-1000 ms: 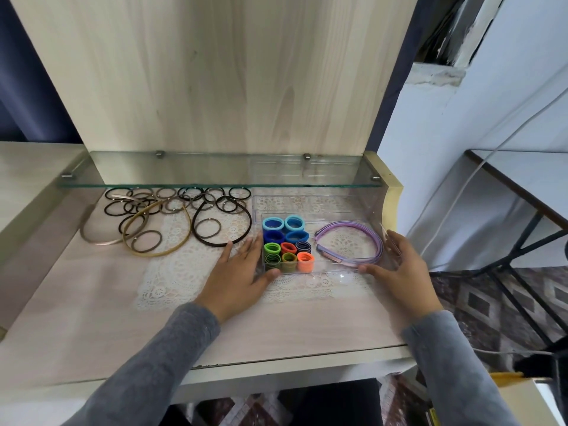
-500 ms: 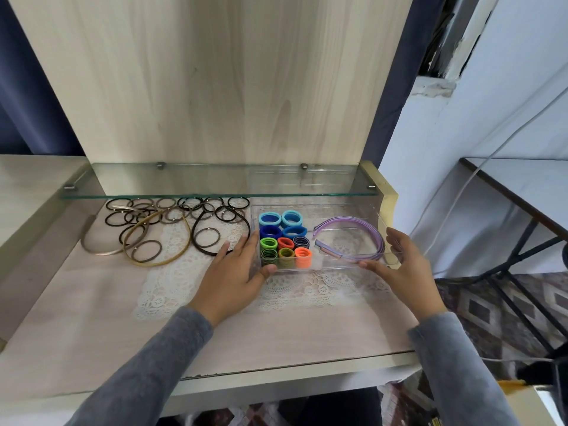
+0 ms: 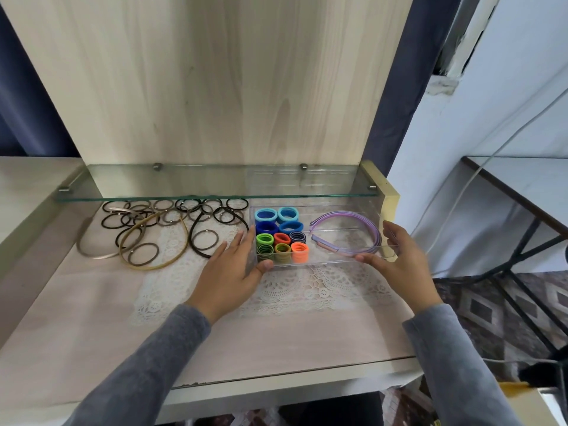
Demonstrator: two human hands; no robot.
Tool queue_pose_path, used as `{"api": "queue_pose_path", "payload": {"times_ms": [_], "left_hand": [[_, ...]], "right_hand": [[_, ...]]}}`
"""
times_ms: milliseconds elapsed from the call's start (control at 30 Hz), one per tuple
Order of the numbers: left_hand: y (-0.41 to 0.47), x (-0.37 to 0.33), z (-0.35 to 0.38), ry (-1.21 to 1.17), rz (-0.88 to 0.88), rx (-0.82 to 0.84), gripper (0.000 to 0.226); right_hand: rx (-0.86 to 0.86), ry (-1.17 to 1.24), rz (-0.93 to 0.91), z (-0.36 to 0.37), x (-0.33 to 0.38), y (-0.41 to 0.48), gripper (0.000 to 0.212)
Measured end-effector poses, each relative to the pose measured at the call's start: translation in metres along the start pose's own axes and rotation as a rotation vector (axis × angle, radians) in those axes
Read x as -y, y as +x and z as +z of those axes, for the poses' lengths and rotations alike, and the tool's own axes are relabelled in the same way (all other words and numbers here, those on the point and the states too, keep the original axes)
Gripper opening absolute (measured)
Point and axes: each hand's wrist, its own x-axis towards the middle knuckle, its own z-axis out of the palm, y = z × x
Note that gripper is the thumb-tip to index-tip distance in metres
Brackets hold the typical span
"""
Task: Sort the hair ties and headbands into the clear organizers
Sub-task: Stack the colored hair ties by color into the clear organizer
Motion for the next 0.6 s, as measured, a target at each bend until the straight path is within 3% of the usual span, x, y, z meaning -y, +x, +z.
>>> {"api": "queue_pose_path", "payload": {"times_ms": [233,500,600], "left_hand": [[0.018,0.012,0.007,-0.155,-0.042,-0.130,0.078],[0.037,0.006,0.020,-0.466,-0.178,-0.429,0.030],[0.046,0.007,0.024,-0.517,-0.200,-0.497,0.029]], "right_hand": [[-0.065,-0.031,-0.005,0.014,-0.001,0.017,0.092],[-0.275,-0.072,-0.003,0.043,0.000,0.032,0.082],[-0.381,-0.095,0.000,0.055,0.003,0.035,0.083]]}}
